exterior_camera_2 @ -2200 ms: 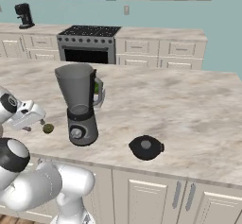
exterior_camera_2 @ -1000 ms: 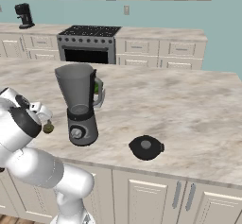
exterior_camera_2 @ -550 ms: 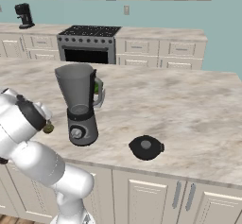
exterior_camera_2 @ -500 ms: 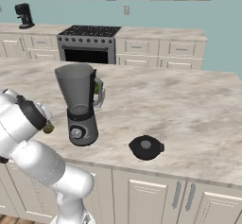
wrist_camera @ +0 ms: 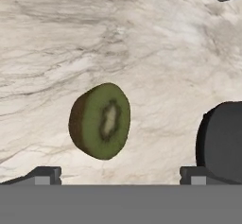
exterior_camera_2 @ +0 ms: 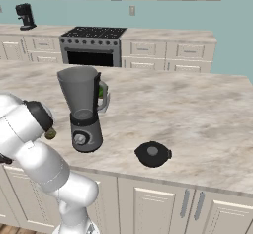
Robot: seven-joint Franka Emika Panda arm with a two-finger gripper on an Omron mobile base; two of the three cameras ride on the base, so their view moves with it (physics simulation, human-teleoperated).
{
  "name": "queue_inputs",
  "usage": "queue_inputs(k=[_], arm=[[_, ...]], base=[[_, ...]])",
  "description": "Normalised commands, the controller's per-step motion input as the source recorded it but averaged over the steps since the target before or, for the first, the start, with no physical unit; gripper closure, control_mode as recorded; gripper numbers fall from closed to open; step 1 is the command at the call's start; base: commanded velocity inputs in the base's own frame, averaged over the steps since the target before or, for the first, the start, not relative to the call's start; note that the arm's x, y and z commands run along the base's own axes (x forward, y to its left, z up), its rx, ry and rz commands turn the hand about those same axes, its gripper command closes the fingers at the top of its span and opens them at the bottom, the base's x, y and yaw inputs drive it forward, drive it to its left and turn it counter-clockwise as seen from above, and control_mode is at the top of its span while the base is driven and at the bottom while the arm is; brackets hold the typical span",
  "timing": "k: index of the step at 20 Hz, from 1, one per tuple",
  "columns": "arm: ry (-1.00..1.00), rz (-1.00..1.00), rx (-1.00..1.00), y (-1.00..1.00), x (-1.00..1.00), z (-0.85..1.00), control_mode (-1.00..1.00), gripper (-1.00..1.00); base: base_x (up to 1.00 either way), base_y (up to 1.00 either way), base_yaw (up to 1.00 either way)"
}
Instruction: Open the blender lid, put the kiwi in the blender, close the lid, and start the blender.
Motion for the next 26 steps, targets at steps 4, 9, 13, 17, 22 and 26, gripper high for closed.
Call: queue_inputs(k=[4,9,13,17,22,26], arm=[[-0.03,0.0,0.02,0.0,0.18,-0.04,-1.0,-1.0],[-0.01,0.0,0.01,0.01,0.21,-0.14,-1.0,-1.0],[0.0,0.0,0.01,0.08,0.07,-0.16,-1.0,-1.0],[-0.01,0.0,0.01,0.16,0.09,-0.06,-1.0,-1.0],[-0.01,0.0,0.01,0.04,0.14,-0.08,-1.0,-1.0],[-0.01,0.0,0.03,0.0,0.12,-0.12,-1.0,-1.0]], base=[[0.0,0.0,0.0],[0.0,0.0,0.0],[0.0,0.0,0.0],[0.0,0.0,0.0],[0.0,0.0,0.0],[0.0,0.0,0.0]])
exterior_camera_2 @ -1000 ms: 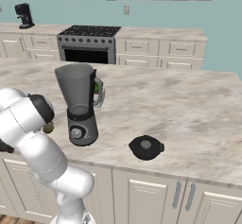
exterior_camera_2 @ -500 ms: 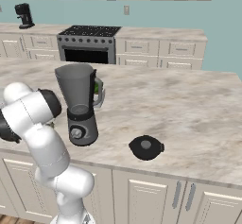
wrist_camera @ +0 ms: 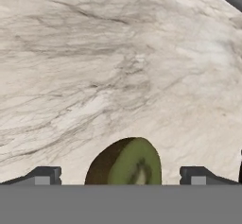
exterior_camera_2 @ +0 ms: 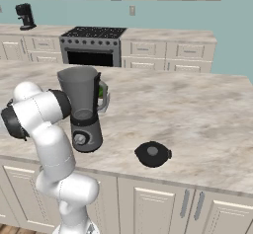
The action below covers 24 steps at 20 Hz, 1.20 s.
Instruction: Open the blender lid, put the kiwi in the blender, close the lid, and start the blender.
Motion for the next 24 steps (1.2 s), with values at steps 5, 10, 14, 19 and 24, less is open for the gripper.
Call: queue_inputs(k=[5,10,14,19,24], arm=[[0.0,0.0,0.03,-0.06,0.0,-0.22,-1.0,-1.0],[0.0,0.0,0.04,-0.13,0.0,-0.23,-1.0,-1.0],[0.0,0.0,0.1,-0.48,0.0,-0.29,-1.0,1.0],[-0.09,0.0,0.15,-0.59,-0.1,-0.08,-1.0,1.0],[-0.22,0.0,0.11,-0.31,-0.15,0.27,-1.0,1.0]], base=[[0.0,0.0,0.0],[0.0,0.0,0.0],[0.0,0.0,0.0],[0.0,0.0,0.0],[0.0,0.0,0.0]])
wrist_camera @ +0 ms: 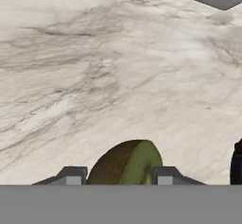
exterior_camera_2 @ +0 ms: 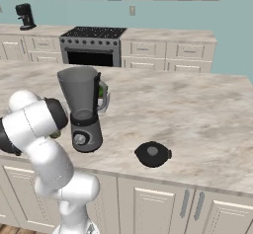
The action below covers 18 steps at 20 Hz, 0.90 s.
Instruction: Open the blender lid, put the kiwi in the blender, close the lid, and start the blender.
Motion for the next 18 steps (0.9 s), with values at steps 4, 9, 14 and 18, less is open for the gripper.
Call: queue_inputs(k=[4,9,14,18], arm=[[-0.28,0.0,0.0,0.07,-0.01,0.96,-1.0,1.0],[-0.22,0.0,0.0,0.03,-0.09,1.0,-1.0,1.0],[-0.09,0.0,0.0,0.0,-0.2,1.0,-1.0,1.0],[0.0,0.0,0.0,0.0,-0.13,1.0,-1.0,1.0]], base=[[0.0,0.0,0.0],[0.0,0.0,0.0],[0.0,0.0,0.0],[0.0,0.0,0.0]])
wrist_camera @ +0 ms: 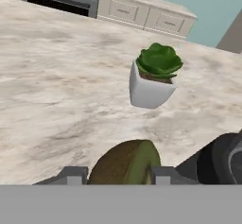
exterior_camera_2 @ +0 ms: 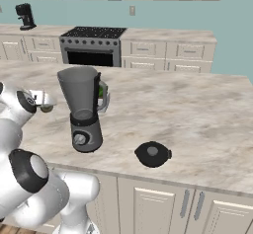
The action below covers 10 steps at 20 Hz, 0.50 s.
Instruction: Open the blender lid, put the kiwi in the blender, close the lid, and start the blender.
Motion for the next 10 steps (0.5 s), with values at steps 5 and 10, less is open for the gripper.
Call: queue_inputs(k=[5,10], arm=[[0.0,0.0,0.0,-0.01,-0.2,0.99,-1.0,1.0],[0.0,-0.01,0.0,-0.06,-0.27,0.94,-1.0,1.0]], base=[[0.0,0.0,0.0],[0.0,0.0,0.0]])
